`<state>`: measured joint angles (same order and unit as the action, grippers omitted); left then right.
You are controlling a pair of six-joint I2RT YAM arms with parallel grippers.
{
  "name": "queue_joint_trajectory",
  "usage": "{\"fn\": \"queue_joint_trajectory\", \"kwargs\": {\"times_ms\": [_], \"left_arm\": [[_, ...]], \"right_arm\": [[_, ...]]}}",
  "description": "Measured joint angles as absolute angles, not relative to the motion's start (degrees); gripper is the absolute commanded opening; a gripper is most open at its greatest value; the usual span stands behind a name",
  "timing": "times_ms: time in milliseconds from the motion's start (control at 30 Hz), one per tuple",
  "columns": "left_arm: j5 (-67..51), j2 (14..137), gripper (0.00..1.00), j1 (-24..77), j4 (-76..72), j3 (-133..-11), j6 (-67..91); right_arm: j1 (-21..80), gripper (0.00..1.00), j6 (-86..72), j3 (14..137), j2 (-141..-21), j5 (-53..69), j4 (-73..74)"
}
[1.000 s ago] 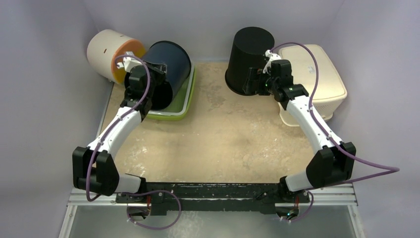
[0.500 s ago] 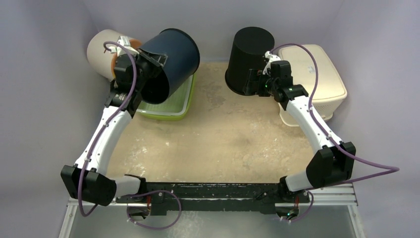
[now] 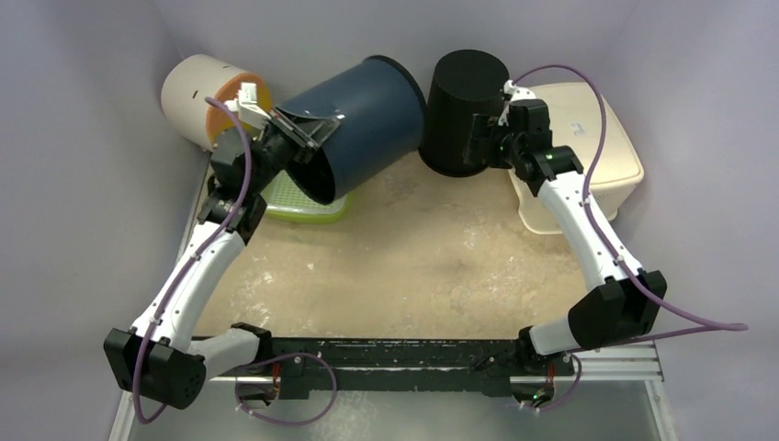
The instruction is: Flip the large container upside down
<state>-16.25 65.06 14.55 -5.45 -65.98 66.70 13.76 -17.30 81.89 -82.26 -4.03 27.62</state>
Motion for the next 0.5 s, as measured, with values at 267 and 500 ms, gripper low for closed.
{"fn": "queue_joint_trajectory", "kwargs": {"times_ms": [267, 500], "left_arm": [[-18.87, 65.01, 0.0, 26.92, -9.87, -55.29, 69.43], [-20.95, 68.18, 0.0, 32.97, -14.92, -48.1, 72.14]], "right_arm": [[12.75, 1.0, -16.67, 89.34, -82.08, -5.54, 31.16], [11.38, 1.0, -16.01, 91.26, -80.79, -5.43, 31.97]]}}
